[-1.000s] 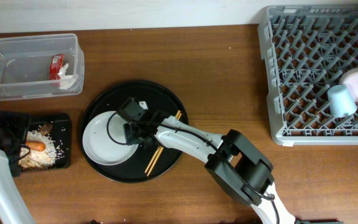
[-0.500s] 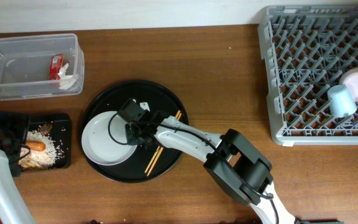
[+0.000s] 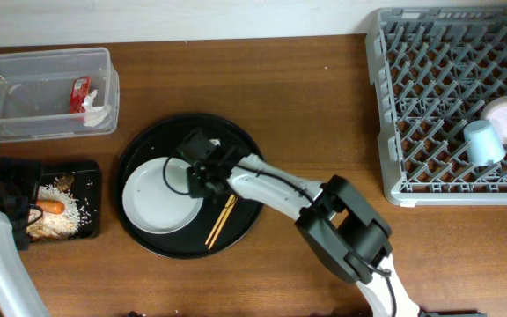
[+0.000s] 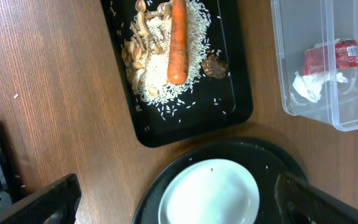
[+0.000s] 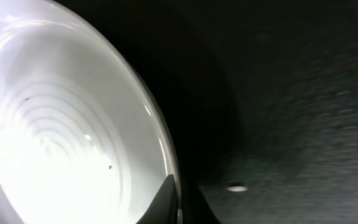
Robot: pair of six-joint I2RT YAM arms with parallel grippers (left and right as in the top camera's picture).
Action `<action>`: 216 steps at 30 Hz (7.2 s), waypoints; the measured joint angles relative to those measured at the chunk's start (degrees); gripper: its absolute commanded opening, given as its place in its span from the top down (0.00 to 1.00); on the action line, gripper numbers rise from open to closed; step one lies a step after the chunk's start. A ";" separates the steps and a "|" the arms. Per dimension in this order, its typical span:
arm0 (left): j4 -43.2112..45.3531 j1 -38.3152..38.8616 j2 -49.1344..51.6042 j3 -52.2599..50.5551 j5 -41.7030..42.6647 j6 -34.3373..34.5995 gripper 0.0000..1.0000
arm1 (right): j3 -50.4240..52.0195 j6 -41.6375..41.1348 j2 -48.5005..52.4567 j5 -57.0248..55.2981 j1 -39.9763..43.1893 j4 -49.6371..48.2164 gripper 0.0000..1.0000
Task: Sort waste into correct bins and load items into the dishwasher rack
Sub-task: 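Lift the white plate and slot it upright into the rack, then move the right gripper over the wooden chopsticks on the tray, then lower the right gripper and pinch one chopstick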
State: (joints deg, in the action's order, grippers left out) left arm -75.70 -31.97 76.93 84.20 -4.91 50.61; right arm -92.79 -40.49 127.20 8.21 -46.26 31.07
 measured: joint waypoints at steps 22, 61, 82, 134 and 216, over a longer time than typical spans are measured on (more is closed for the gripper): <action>0.00 0.00 0.00 0.00 0.00 0.00 0.01 | 0.02 17.00 -25.57 13.94 59.10 1.40 0.96; 0.00 0.00 0.00 0.00 0.00 0.00 0.01 | 0.02 66.93 -13.46 -38.60 66.01 -29.51 0.96; 0.00 0.02 0.00 0.00 0.00 0.00 0.01 | 0.02 64.13 -13.44 -43.17 59.47 -25.86 0.02; 0.00 0.00 0.00 0.00 0.00 0.00 0.01 | -0.26 -20.72 -5.84 -7.78 1.16 16.46 0.21; 0.02 0.00 0.00 0.00 0.00 0.00 0.01 | -1.57 -21.00 -0.81 -11.45 0.85 15.37 0.49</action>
State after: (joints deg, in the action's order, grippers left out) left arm -75.68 -31.97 76.93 84.20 -4.91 50.61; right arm -94.37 -61.49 126.39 -3.25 -45.41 46.44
